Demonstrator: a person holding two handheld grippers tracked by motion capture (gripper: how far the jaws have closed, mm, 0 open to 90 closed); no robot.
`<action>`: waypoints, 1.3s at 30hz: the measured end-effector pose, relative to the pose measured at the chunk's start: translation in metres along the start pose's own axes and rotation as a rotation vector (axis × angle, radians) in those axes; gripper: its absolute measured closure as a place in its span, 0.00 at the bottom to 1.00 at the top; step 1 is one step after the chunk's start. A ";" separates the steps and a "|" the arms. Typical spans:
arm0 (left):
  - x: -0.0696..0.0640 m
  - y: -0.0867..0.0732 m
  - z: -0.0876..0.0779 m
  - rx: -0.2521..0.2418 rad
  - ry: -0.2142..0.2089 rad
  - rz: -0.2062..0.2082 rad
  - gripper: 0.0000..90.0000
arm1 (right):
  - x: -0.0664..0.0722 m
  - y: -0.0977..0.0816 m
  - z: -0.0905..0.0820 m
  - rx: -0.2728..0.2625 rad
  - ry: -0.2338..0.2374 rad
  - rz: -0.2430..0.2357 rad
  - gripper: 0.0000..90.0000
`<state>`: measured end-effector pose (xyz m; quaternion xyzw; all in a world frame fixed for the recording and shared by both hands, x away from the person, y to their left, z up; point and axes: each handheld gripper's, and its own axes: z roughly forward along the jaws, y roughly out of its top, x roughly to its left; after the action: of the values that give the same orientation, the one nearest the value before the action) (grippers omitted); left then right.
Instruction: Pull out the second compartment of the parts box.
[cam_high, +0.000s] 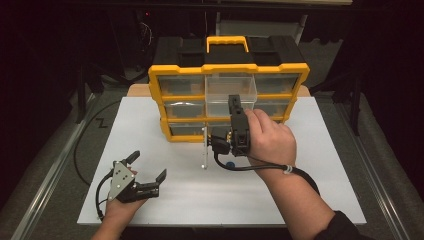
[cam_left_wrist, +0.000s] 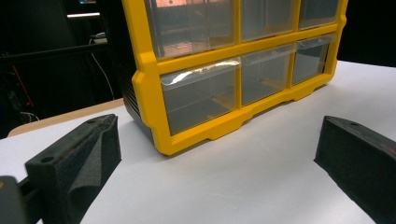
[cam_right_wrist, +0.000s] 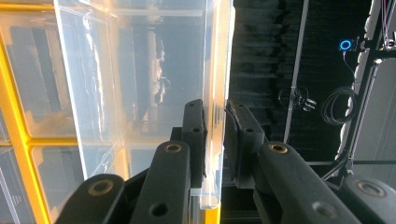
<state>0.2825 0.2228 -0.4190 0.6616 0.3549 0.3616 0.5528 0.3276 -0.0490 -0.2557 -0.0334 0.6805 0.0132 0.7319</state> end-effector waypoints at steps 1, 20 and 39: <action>0.000 0.000 0.000 0.000 0.000 0.000 0.01 | 0.000 0.000 0.000 0.000 0.000 0.000 0.90; 0.000 0.000 0.000 -0.002 0.000 -0.003 0.01 | 0.005 0.003 -0.004 -0.006 0.019 0.006 0.80; 0.000 -0.001 0.000 0.000 0.002 0.000 0.01 | 0.025 -0.007 -0.020 -0.022 0.049 0.014 0.74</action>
<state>0.2827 0.2225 -0.4196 0.6612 0.3557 0.3622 0.5524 0.3097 -0.0583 -0.2821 -0.0373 0.6981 0.0250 0.7146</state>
